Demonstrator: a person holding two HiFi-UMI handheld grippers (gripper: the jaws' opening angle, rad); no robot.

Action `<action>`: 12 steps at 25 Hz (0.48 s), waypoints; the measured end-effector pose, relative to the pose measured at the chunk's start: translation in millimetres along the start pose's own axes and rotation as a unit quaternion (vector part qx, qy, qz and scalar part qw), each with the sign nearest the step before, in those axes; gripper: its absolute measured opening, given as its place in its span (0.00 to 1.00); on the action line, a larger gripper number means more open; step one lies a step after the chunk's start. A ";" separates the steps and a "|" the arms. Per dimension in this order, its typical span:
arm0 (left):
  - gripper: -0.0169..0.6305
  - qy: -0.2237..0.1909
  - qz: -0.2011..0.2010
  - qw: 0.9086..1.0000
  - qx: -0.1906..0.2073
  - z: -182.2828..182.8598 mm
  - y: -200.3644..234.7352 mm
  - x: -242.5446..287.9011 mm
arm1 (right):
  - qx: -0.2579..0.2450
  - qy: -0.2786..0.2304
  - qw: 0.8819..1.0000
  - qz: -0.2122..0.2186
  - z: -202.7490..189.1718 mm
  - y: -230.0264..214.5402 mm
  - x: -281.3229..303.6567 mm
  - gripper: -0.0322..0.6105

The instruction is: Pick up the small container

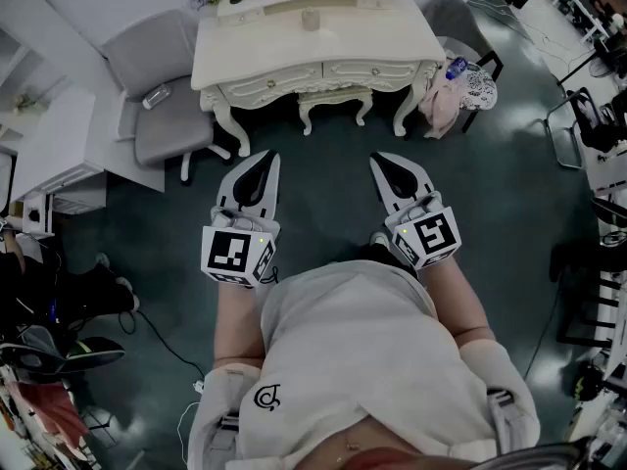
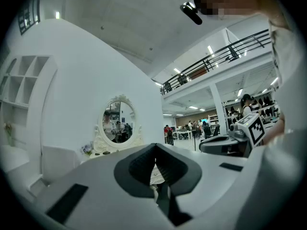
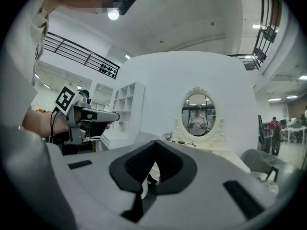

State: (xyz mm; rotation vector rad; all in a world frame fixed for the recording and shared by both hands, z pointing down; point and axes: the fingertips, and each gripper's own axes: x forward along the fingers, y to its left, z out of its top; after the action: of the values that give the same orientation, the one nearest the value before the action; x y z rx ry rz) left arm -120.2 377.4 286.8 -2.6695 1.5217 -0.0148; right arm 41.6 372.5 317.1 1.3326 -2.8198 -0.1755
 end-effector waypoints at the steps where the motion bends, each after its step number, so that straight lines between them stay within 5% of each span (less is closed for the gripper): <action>1: 0.05 0.000 -0.001 1.000 0.001 0.6 0.8 0.2 | 0.001 0.000 1.000 0.000 -0.2 -0.2 1.2 0.06; 12: 0.05 -0.003 -0.008 1.000 0.010 5.7 1.4 -3.3 | 0.011 -0.001 1.000 -0.001 0.3 6.5 0.7 0.06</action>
State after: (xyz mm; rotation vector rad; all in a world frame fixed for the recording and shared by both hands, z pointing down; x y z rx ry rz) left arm -122.9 379.9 281.1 -2.6640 1.4898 -0.0237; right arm 36.1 376.1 317.4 1.3390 -2.8296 -0.1468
